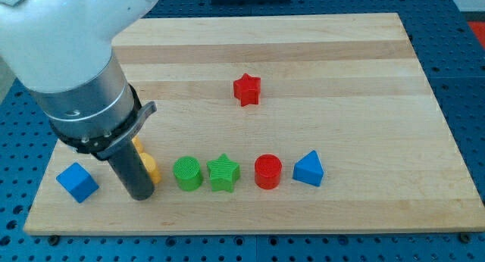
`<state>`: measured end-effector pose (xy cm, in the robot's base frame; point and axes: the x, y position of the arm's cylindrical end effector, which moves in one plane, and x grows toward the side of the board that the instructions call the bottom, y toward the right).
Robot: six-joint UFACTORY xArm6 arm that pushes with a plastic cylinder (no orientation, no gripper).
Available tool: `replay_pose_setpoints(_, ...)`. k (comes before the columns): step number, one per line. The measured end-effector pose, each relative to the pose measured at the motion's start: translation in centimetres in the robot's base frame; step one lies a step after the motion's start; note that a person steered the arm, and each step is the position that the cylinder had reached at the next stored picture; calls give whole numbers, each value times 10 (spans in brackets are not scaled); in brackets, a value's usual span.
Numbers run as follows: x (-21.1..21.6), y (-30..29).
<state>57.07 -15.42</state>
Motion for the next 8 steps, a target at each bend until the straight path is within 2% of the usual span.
replay_pose_setpoints(2, -1, 47)
replay_pose_setpoints(3, -2, 42)
replay_pose_setpoints(6, -23, -32)
replay_pose_setpoints(7, 13, -11)
replay_pose_setpoints(8, 25, 50)
